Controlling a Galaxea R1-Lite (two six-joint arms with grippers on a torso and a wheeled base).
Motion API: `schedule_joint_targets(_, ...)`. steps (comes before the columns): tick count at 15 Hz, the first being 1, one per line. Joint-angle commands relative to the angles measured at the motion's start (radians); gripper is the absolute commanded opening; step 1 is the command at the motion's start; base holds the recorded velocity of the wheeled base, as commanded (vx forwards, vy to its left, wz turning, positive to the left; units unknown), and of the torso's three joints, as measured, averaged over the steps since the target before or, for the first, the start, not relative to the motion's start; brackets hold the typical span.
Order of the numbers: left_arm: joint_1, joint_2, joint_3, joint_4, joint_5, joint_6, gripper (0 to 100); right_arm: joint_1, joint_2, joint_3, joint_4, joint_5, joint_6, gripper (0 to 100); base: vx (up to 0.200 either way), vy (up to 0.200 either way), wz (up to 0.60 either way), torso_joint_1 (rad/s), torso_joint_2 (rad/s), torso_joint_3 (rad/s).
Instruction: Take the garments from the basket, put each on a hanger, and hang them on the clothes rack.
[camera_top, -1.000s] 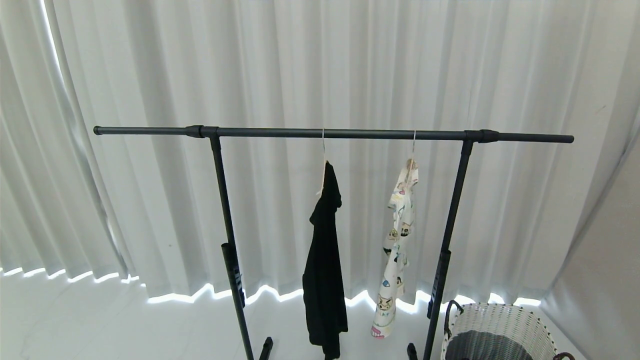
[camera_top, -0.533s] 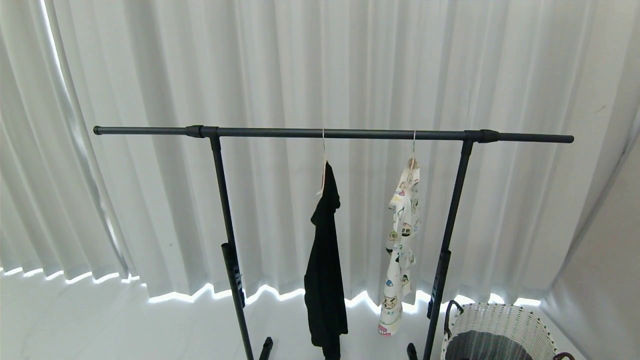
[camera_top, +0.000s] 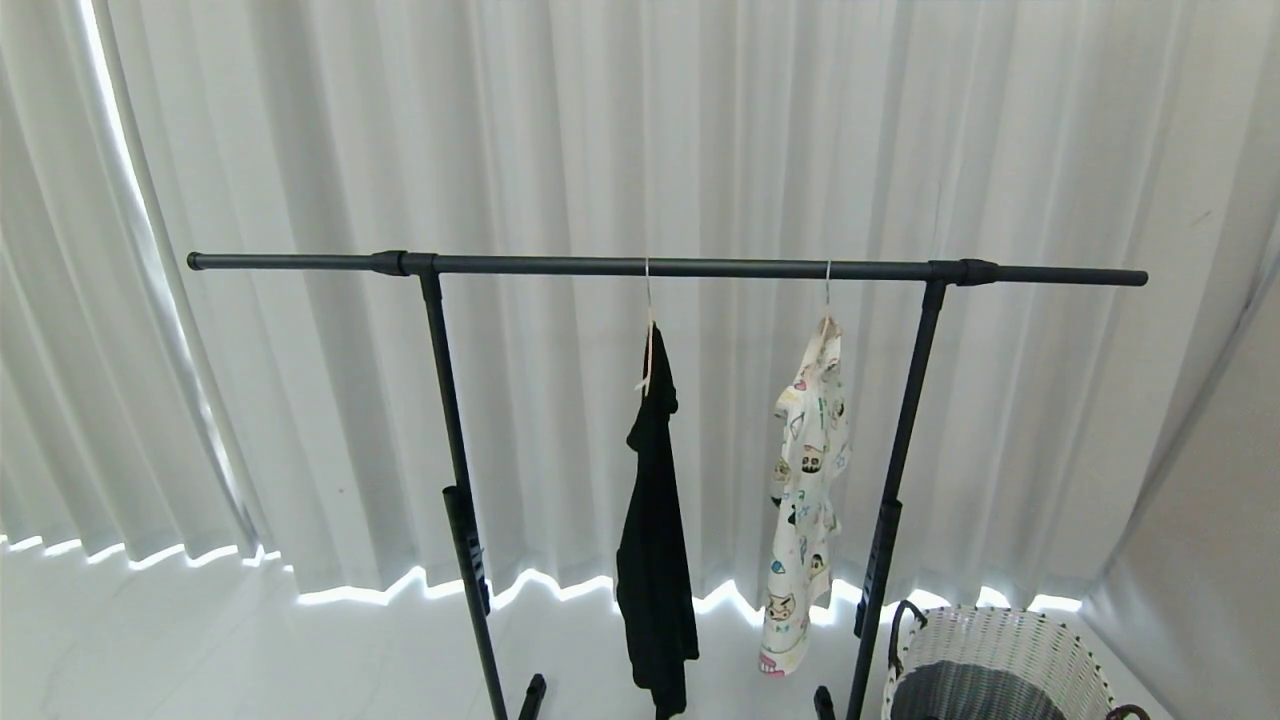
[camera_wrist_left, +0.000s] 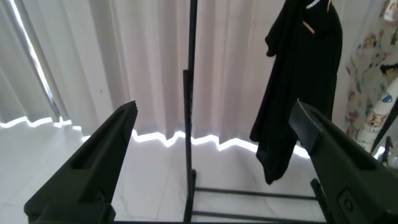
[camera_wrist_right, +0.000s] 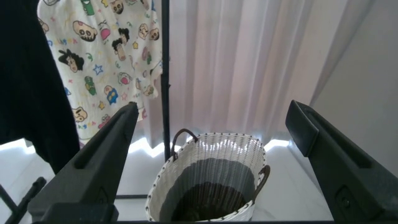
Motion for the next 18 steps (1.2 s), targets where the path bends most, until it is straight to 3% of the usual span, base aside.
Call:
schedule_joint_targets(1, 0.002, -0.025, 0.0, 0.0, -0.002, -0.003, 100, 0.0, -0.001, 0.0, 0.0, 0.0, 0.0, 100, 0.0, 0.0, 0.0, 0.0, 0.0, 0.0)
schedule_joint_targets(18, 0.002, -0.025, 0.001, -0.002, 0.0, -0.031, 100, 0.0, -0.001, 0.0, 0.0, 0.0, 0.0, 100, 0.0, 0.0, 0.0, 0.0, 0.0, 0.0)
